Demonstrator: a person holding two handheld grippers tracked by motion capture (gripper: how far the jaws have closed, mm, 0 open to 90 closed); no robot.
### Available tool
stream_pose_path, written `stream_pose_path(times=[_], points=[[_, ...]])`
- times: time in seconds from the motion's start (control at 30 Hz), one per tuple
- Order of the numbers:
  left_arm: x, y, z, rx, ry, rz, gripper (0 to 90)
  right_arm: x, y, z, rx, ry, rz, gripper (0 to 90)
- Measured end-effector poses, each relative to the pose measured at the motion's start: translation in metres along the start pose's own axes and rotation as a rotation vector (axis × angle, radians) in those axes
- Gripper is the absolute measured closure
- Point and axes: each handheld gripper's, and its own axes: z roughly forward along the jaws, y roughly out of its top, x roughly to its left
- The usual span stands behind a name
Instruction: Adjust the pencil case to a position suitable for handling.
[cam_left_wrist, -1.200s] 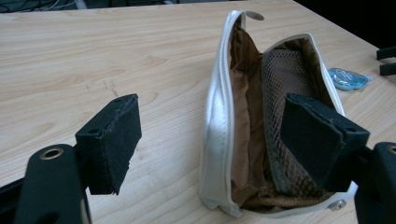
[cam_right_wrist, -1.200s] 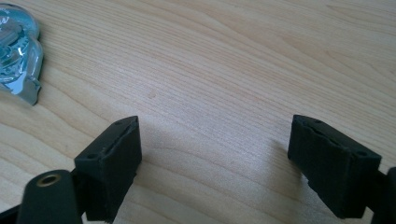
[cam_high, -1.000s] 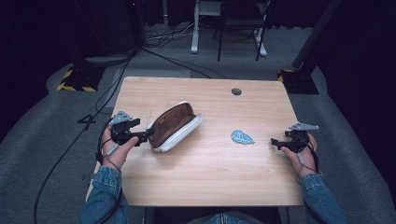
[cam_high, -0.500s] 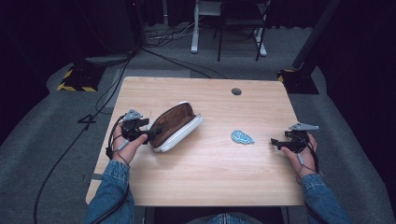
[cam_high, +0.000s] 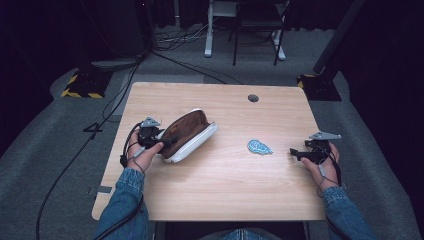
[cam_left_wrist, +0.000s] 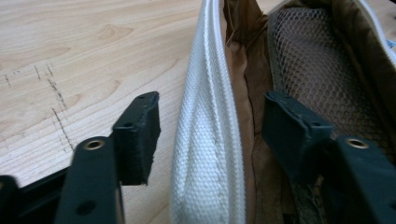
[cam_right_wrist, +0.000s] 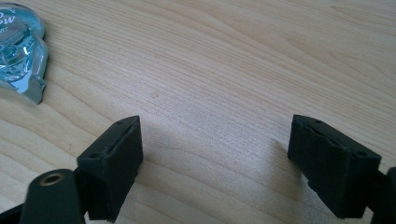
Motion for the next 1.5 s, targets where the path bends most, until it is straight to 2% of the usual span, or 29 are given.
stream_pose_path(times=[0.27, 0.37, 0.47, 0.53, 0.63, 0.9, 1.13, 1.5], points=[[0.003, 0.000, 0.006, 0.035, -0.009, -0.005, 61.5, 0.000, 0.000, 0.000, 0.000, 0.002, -0.002, 18.4], [0.004, -0.001, 0.008, 0.051, -0.014, -0.013, 66.0, 0.000, 0.000, 0.000, 0.000, 0.002, -0.003, 18.4], [0.007, -0.002, 0.007, 0.050, -0.026, -0.040, 74.0, 0.000, 0.000, 0.000, 0.000, 0.002, -0.003, 18.5], [0.009, -0.003, 0.007, 0.041, -0.031, -0.053, 75.8, 0.000, 0.000, 0.000, 0.000, 0.003, -0.003, 18.5], [0.010, -0.003, 0.006, 0.042, -0.031, -0.056, 79.9, 0.000, 0.000, 0.000, 0.000, 0.003, -0.003, 18.5], [0.012, -0.004, 0.005, 0.038, -0.024, -0.060, 83.4, 0.000, 0.000, 0.000, 0.000, 0.004, -0.003, 18.6], [0.013, -0.004, 0.002, 0.033, -0.040, -0.079, 84.4, 0.000, 0.000, 0.000, -0.001, 0.005, -0.002, 18.6], [0.004, 0.002, -0.010, 0.013, -0.065, -0.056, 84.5, 0.000, 0.000, 0.000, 0.000, 0.005, -0.002, 18.6]])
